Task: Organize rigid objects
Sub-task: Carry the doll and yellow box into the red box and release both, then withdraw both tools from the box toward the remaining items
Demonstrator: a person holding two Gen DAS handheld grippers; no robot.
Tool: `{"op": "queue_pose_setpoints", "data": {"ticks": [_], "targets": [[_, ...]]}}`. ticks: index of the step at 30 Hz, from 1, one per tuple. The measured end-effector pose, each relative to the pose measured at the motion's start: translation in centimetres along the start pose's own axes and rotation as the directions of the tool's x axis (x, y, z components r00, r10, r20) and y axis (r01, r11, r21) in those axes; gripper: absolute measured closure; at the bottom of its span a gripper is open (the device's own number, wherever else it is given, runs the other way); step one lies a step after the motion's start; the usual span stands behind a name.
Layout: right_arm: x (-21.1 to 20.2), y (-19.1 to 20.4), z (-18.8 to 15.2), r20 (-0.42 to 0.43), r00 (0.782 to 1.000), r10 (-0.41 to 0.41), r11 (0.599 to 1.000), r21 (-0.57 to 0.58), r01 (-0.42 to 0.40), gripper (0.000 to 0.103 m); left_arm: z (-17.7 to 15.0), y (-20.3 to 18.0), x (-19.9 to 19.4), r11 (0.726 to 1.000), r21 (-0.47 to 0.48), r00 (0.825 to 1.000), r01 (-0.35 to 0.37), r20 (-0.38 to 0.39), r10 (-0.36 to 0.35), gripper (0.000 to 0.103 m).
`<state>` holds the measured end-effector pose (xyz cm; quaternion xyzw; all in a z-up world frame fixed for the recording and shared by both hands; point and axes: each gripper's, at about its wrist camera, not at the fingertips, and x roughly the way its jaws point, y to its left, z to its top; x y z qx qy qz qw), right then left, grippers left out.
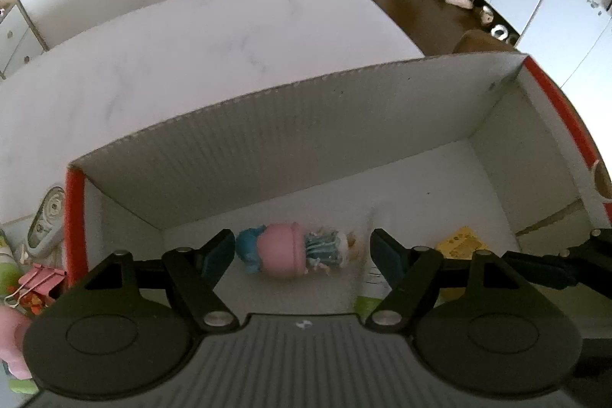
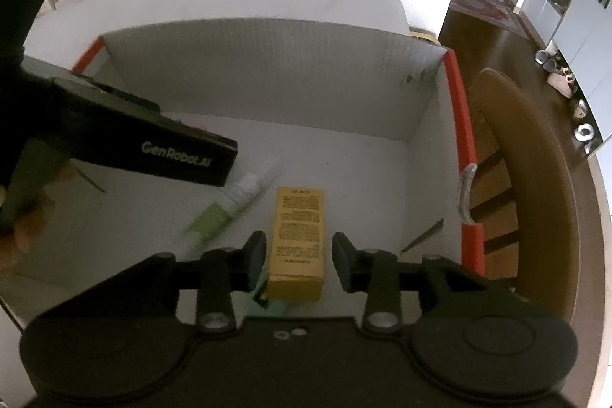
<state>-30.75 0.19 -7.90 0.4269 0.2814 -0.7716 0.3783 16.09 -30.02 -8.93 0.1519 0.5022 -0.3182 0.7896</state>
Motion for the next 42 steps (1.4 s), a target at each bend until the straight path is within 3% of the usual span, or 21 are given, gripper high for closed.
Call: {"op": "queue_pose_setpoints", "data": {"ticks": [8, 10, 12, 27, 34, 42], "targets": [[-3.1, 0.0, -1.1, 0.054, 0.998, 0.034, 0.999, 0.020, -0.035, 0.057, -1.0, 0.1, -2.6, 0.999, -0.018, 0.997, 0.032, 0.065, -0.031, 0.025], [-4.0, 0.1, -1.3, 0.076, 0.997, 0.023, 0.999, 0.026, -0.025, 0.049, -1.4, 0.3, -3.6, 0.999, -0.019, 0.996, 0.041, 0.084, -0.039, 0.026], [-4.6, 0.0, -1.3, 0.094, 0.995, 0.022, 0.999, 0.025, -0.024, 0.047, -1.2, -0.1, -4.2, 0.999, -0.018, 0.993, 0.049, 0.104, -0.047, 0.026], [-9.2, 1.2, -2.3, 0.199, 0.979, 0.051, 0.997, 0.041, -0.060, 0.031, -4.2, 0.2, -11.5, 0.991, -0.014, 0.958, 0.134, 0.259, -0.126, 0.025], [-11.2, 2.1, -3.3, 0.254, 0.965, 0.072, 0.996, 0.041, -0.085, 0.018, -6.7, 0.7, -14.7, 0.990, -0.013, 0.934, 0.140, 0.332, -0.128, 0.022], [-13.1, 3.6, -4.5, 0.334, 0.938, 0.090, 0.993, 0.045, -0.111, 0.003, -9.9, 3.1, -16.6, 0.991, -0.065, 0.927, 0.117, 0.364, -0.085, 0.021]]}}
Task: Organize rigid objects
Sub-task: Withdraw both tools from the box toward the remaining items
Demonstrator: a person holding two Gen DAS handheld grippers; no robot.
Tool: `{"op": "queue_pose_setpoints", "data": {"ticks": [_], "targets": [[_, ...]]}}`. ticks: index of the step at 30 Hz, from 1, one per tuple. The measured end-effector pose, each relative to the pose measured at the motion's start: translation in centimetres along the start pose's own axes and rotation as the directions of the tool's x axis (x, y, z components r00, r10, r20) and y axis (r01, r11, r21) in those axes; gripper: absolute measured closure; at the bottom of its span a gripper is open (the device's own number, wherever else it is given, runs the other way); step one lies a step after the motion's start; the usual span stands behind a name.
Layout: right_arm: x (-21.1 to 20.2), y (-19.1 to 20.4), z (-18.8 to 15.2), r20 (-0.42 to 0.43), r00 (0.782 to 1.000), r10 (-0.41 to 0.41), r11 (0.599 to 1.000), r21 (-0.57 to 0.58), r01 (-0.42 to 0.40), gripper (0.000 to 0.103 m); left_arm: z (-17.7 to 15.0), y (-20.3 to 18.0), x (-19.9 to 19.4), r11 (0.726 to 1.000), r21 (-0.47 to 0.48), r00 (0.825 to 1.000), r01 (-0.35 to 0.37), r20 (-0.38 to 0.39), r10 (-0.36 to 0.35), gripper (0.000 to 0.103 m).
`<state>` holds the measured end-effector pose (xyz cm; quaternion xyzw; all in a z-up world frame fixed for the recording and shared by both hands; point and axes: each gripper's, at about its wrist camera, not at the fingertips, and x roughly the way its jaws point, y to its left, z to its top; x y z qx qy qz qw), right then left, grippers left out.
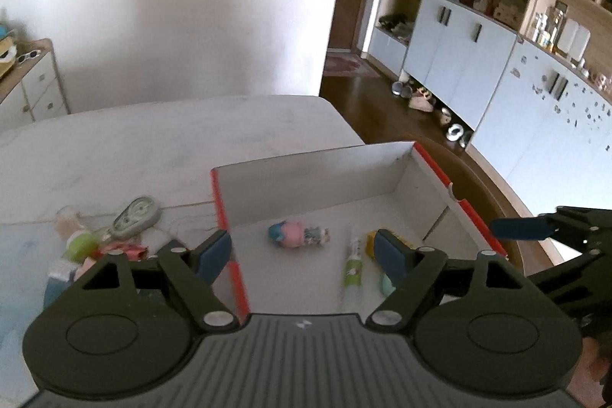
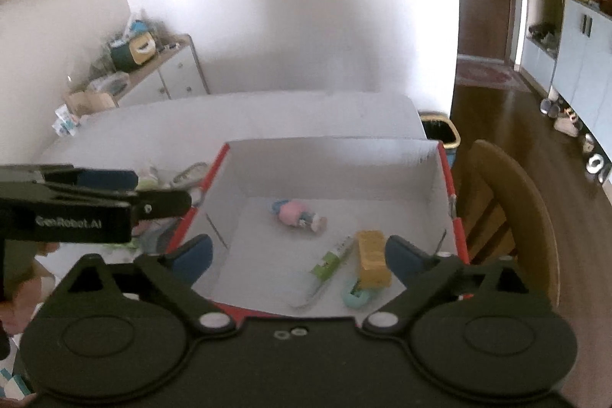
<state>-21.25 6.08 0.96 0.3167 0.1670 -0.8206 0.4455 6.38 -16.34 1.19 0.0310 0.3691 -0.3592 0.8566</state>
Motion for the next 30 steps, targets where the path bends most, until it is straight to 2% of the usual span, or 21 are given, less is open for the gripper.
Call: {"op": "queue_pose_setpoints", "data": {"ticks": [8, 17, 23, 30], "targets": [[-0.8, 3.6, -0.8, 0.056, 0.998, 0.033, 0.999, -0.005, -0.033, 0.001, -2.1, 3.9, -1.9, 0.999, -0.026, 0.999, -0.030, 0.031, 0.031, 0.020], [0.5, 9.5, -1.4, 0.070, 0.996, 0.050, 0.999, -0.005, -0.050, 0.001, -3.4, 11.4, -3.8, 0.997, -0.062, 0.996, -0.053, 0.065, 0.056, 0.020], [2.2, 12.8, -2.0, 0.051, 0.997, 0.052, 0.999, 0.010, -0.052, 0.001, -4.3, 16.5, -4.1, 0.996, -0.072, 0.997, -0.045, 0.059, 0.049, 0.020], [4.3, 16.6, -2.4, 0.024, 0.999, 0.048, 0.999, 0.016, -0.049, 0.001, -5.5, 22.0, -2.7, 0.993, -0.076, 0.996, -0.086, 0.017, 0.087, 0.020]]}}
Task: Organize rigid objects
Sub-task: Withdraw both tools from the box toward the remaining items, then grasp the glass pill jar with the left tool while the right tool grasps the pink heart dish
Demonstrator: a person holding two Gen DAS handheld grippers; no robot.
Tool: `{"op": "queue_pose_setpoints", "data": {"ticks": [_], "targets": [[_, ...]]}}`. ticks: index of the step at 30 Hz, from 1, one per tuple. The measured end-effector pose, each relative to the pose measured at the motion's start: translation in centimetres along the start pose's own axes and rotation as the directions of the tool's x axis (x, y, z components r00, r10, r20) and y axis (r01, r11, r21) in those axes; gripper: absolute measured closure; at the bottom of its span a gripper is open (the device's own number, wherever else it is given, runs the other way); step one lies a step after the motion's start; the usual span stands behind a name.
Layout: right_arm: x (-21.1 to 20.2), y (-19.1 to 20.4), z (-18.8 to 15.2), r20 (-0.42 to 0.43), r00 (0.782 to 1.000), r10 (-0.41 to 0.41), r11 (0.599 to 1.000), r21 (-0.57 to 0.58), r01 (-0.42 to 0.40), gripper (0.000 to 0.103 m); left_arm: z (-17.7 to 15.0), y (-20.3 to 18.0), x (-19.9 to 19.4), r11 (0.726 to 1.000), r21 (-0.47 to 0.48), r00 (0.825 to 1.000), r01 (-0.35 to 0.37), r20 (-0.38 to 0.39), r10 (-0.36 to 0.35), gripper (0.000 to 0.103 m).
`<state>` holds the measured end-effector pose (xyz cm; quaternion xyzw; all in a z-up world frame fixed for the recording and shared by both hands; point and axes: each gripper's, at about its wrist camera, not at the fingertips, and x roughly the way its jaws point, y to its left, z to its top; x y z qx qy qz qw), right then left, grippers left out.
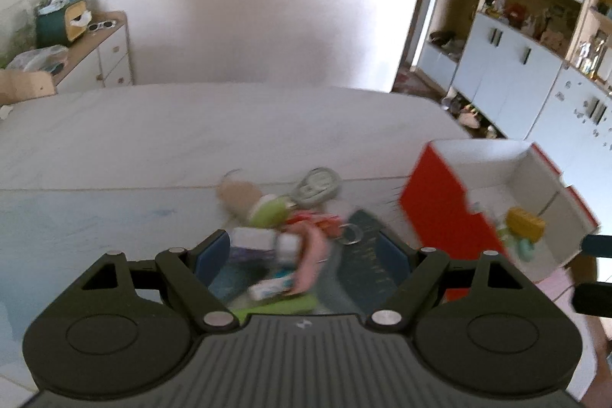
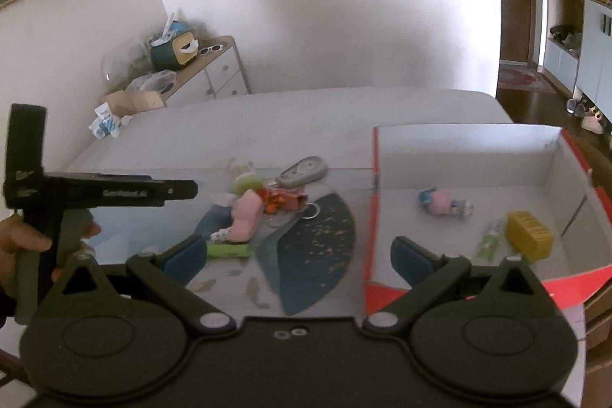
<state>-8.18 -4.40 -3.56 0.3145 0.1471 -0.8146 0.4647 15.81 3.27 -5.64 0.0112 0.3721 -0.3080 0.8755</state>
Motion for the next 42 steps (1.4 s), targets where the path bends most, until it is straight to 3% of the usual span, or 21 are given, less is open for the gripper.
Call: {"op": "queue_pose_setpoints", "data": {"ticks": [11, 20, 29, 42], "targets": [[4.9, 4.4, -0.7, -0.059, 0.998, -0.009, 1.000, -0.015, 0.008, 0.001, -0.2, 5.6, 4.6, 1.000, -0.011, 0.999, 0.014, -0.046, -0.014, 0.020], [7.8, 6.4, -0.9, -0.130, 0.991, -0.030, 0.999, -0.046, 0.024, 0.003, -1.2, 5.5, 8.4, 0.992, 0.109, 0.995, 0.058, -0.090, -0.049, 0.020], [9.6, 6.2, -1.1, -0.179, 0.982, -0.051, 0.999, -0.028, 0.047, 0.004, -1.2, 4.2, 10.6, 0.980, 0.150, 0.986, 0.132, -0.118, -0.114, 0.020], [13.2, 5.3, -0.6, -0.205, 0.977, -0.059, 0.998, -0.024, 0.055, 0.010, -1.2, 5.0, 14.0, 0.990, 0.045, 0.976, 0.130, -0.180, -0.120, 0.020]]}}
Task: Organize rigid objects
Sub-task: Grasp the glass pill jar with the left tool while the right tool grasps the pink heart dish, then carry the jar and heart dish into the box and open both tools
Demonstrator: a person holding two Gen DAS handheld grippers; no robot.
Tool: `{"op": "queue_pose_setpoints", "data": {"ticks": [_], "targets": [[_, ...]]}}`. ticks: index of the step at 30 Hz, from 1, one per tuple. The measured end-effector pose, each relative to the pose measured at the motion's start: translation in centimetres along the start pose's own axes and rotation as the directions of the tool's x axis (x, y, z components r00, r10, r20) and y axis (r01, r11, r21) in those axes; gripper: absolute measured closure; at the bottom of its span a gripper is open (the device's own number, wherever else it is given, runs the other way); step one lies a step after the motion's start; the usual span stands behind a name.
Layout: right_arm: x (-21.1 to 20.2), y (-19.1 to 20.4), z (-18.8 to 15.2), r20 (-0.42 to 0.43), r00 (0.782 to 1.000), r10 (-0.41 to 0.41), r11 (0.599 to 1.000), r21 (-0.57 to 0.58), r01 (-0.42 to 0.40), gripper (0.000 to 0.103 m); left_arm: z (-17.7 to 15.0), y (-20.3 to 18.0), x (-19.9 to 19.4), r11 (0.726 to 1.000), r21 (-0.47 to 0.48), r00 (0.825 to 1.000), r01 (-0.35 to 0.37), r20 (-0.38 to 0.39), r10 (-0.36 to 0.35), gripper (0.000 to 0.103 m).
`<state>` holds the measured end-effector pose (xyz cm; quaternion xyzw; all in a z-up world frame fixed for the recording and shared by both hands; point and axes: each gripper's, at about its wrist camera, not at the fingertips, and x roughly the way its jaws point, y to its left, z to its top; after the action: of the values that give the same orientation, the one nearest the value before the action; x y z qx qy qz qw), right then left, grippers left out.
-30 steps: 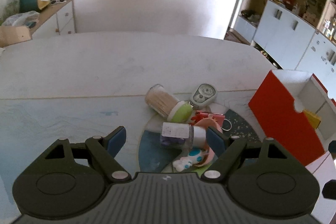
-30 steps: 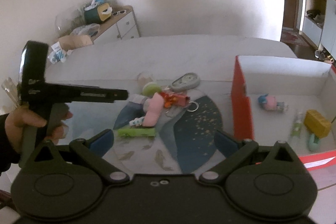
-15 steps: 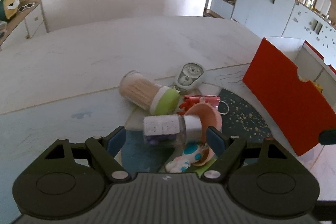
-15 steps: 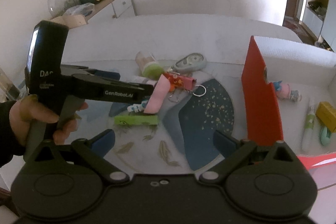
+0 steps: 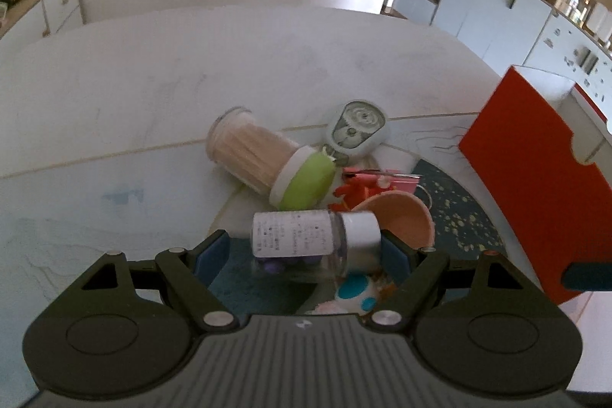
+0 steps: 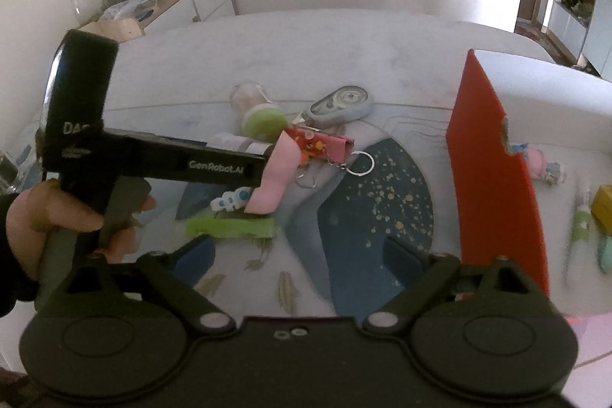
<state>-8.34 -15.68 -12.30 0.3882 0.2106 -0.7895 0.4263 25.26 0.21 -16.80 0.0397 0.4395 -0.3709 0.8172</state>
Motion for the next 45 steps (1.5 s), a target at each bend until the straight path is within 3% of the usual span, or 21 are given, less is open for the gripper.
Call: {"op": "queue_pose_setpoints", "data": {"ticks": [5, 8, 17, 24, 30, 38, 45], "targets": [[1.5, 0.0, 0.8, -0.005, 1.000, 0.012, 1.000, 0.002, -0.012, 0.017, 0.0, 0.6, 0.3, 0.999, -0.027, 1.000, 0.019, 0.008, -0.019, 0.020], [2.5, 0.2, 1.3, -0.012, 1.000, 0.018, 1.000, -0.005, -0.018, 0.021, -0.2, 1.0, 0.2, 0.999, -0.033, 0.999, 0.036, 0.026, -0.035, 0.032], [4.7, 1.0, 3.2, -0.004, 0.998, 0.067, 0.998, -0.011, -0.067, 0.034, -0.6, 3.0, -0.5, 0.993, -0.098, 0.997, 0.066, 0.048, -0.062, 0.033], [5.8, 0.9, 4.1, 0.001, 0.998, 0.070, 0.997, 0.024, -0.070, 0.064, -1.0, 5.1, -1.7, 0.989, -0.141, 0.997, 0.043, 0.071, -0.033, 0.033], [5.3, 0.9, 4.1, 0.040, 0.999, 0.006, 1.000, 0.013, -0.006, 0.091, -1.4, 5.8, -2.2, 0.988, -0.150, 0.997, 0.036, 0.069, -0.026, 0.033], [3.3, 1.3, 3.4, 0.107, 0.991, -0.078, 0.995, -0.053, 0.084, 0.095, -1.6, 5.2, -2.7, 0.990, -0.135, 0.997, 0.031, 0.072, -0.022, 0.033], [0.3, -0.4, 3.8, 0.183, 0.976, -0.115, 0.993, -0.017, 0.120, 0.096, -1.2, 3.6, -4.1, 0.993, -0.110, 0.995, 0.048, 0.096, -0.037, 0.033]]}}
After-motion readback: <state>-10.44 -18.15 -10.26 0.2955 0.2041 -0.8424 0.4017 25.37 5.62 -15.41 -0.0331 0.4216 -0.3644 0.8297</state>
